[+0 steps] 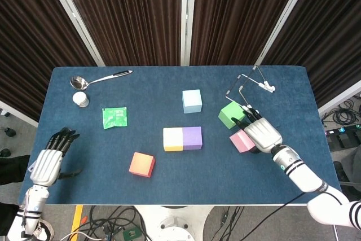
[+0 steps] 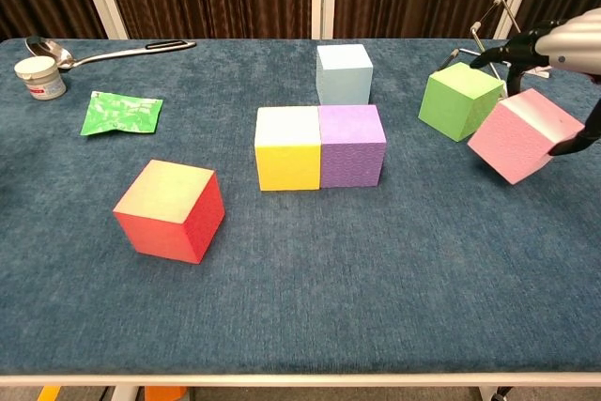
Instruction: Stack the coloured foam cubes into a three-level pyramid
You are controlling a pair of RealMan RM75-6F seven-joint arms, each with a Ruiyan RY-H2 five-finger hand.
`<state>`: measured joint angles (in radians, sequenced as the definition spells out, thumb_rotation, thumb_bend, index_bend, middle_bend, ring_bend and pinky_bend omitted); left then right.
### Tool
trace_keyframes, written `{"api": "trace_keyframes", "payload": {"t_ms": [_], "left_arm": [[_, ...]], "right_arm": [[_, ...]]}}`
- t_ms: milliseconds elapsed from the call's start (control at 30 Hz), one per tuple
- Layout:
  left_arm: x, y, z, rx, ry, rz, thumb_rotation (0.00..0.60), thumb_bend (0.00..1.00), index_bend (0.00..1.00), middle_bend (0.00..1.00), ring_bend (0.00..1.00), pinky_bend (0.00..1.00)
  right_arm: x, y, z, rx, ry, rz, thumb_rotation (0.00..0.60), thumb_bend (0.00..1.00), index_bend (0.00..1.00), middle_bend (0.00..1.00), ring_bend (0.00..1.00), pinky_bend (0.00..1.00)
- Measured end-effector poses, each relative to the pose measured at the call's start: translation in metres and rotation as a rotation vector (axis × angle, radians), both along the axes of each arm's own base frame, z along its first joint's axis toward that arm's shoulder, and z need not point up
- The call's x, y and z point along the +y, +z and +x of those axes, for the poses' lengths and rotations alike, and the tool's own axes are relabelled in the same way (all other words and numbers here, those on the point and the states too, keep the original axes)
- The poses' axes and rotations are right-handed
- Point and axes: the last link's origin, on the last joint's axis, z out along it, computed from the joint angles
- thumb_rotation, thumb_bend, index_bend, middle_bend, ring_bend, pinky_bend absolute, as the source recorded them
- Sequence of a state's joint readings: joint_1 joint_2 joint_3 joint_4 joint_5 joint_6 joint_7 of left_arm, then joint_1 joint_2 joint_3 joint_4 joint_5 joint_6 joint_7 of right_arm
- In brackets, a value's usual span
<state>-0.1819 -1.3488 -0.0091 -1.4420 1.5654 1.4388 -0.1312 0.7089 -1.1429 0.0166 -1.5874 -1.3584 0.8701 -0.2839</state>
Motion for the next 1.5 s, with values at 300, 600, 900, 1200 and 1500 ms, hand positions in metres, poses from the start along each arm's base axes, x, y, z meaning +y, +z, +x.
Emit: {"api": "trace_keyframes", "payload": {"t_ms": [300,600,900,1200,1500], "left_arm": [[-0.001,0.001,-0.007,-0.030,0.003,-0.005,0.600,0.00,0.15,0.09,0.00,0.07],[-0.002,0.004,-0.015,-0.078,0.005,-0.006,0.600,0.00,0.15,0.09,0.00,0.07],[-0.004,0.002,-0.022,-0.093,0.012,-0.008,0.600,0.00,0.15,0.09,0.00,0.07],[-0.004,0.001,-0.026,-0.107,0.012,-0.007,0.600,0.00,0.15,0.09,0.00,0.07],[-0.006,0.002,-0.028,-0.108,0.011,-0.007,0.600,0.00,0.15,0.09,0.00,0.07]], "right_arm": [[-0.002,-0.012,0.033,-0.058,-0.184,0.011,0.600,0.12,0.00,0.62,0.08,0.00],[-0.012,-0.041,0.080,-0.048,-0.273,0.058,0.600,0.12,0.00,0.61,0.08,0.00],[-0.019,-0.060,0.109,-0.006,-0.283,0.059,0.600,0.12,0.00,0.61,0.08,0.00],[-0.019,-0.060,0.115,0.057,-0.313,0.001,0.600,0.12,0.00,0.61,0.08,0.00],[-0.021,-0.076,0.123,0.078,-0.324,0.001,0.600,0.12,0.00,0.60,0.08,0.00]]}}
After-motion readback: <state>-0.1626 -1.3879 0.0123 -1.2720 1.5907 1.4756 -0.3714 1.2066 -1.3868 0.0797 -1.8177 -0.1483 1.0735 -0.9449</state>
